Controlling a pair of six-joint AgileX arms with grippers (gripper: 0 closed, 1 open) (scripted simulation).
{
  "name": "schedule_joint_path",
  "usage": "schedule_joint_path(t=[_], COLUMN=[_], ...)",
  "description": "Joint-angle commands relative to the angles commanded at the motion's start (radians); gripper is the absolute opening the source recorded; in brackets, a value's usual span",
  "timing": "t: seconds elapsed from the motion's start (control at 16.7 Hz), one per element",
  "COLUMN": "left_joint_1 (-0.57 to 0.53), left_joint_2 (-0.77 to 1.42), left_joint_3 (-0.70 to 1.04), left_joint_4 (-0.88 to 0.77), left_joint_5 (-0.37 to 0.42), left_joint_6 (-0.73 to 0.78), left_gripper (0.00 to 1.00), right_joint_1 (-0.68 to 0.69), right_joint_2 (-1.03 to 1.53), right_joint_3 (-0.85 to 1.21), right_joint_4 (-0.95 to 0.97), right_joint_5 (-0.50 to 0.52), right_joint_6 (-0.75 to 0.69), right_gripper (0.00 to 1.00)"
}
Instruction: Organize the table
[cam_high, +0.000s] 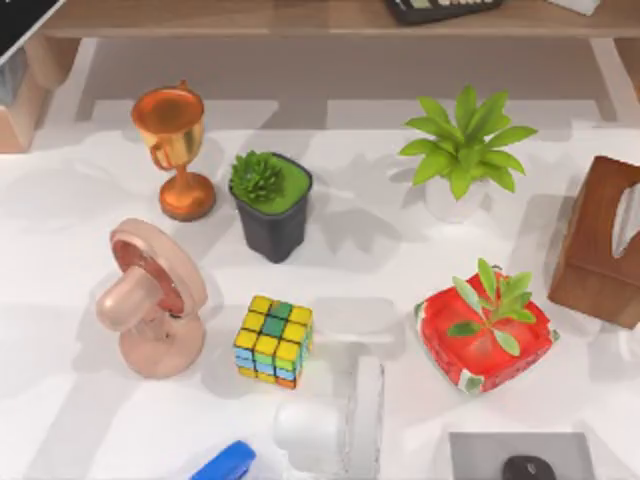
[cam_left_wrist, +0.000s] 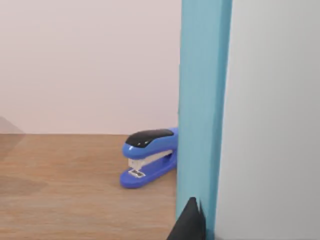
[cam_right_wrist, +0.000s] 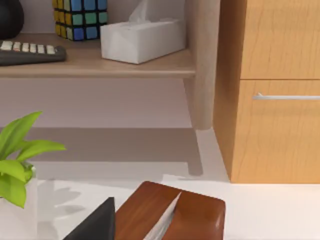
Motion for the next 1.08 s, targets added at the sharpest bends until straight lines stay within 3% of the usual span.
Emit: schedule_joint_path(t=[0.54, 0.78, 1.08], left_joint_1=[0.042, 0.226, 0.577], left_joint_2=[-0.050, -0.146, -0.241], left_joint_3=[-0.016, -0.086, -0.301], left_joint_4=[0.035, 0.123, 0.245], left_joint_5=[0.015, 0.068, 0.173], left_joint_6=[0.035, 0.174, 0.462], left_gripper=[0.00, 0.00, 0.00], right_joint_1=[0.000, 0.000, 0.000], right_joint_2=[0.000, 0.000, 0.000], right_joint_3=[0.000, 0.000, 0.000], right_joint_4=[0.000, 0.000, 0.000], right_joint_5=[0.000, 0.000, 0.000], right_joint_6=[0.000, 0.000, 0.000], right_gripper=[1.00, 1.00, 1.00])
